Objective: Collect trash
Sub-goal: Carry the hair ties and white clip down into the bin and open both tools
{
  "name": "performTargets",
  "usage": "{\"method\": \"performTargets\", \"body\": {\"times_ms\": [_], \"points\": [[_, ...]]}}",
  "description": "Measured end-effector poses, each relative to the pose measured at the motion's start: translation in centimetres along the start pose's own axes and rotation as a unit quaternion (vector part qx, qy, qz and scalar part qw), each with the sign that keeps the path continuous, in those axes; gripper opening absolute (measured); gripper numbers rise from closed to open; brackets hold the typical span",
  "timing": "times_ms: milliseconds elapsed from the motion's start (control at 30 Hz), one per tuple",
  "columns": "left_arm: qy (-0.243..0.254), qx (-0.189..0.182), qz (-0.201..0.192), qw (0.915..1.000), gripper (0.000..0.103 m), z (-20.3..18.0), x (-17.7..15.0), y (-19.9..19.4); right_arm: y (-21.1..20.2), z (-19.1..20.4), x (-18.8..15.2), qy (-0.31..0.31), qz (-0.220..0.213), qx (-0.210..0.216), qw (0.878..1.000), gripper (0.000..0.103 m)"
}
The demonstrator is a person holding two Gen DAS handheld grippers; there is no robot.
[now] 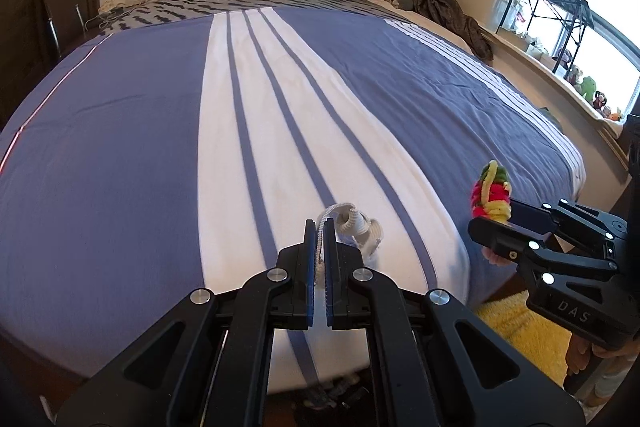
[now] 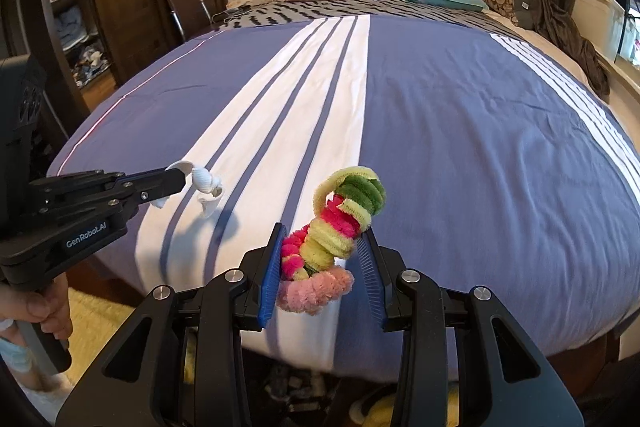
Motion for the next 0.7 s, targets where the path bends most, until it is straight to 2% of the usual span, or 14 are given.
{"method": "performTargets", "body": {"times_ms": [200,500,700], "points": [[-0.004,0.001,-0.005,1.0,0.002,-1.2,-3.5,-2.6,-1.3,0.9,-2.8,0.003,0.005,0.008,1.0,0.037],[-0.004,0.0,-0.011,0.9999,0.002,-2.9,-6.8,-5.8,-3.6,1.9,-6.1,-0.004,0.006,0.014,1.0,0.037],[-0.012,-0.013,0.021,0.9996,0.002,-4.1,-10.8,-4.9,-4.0,1.1,-8.2,0.0,0.019,0.011,1.0,0.037]]}}
Point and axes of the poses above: each gripper's, at about its wrist camera, not at the fingertips, and y roughly the way its jaws point, z to its left, x to its top, the point moved 9 cm from there along y, roughly the way its jaws point, and after that the axes turned 11 degrees about y, right-handed, at the moved point
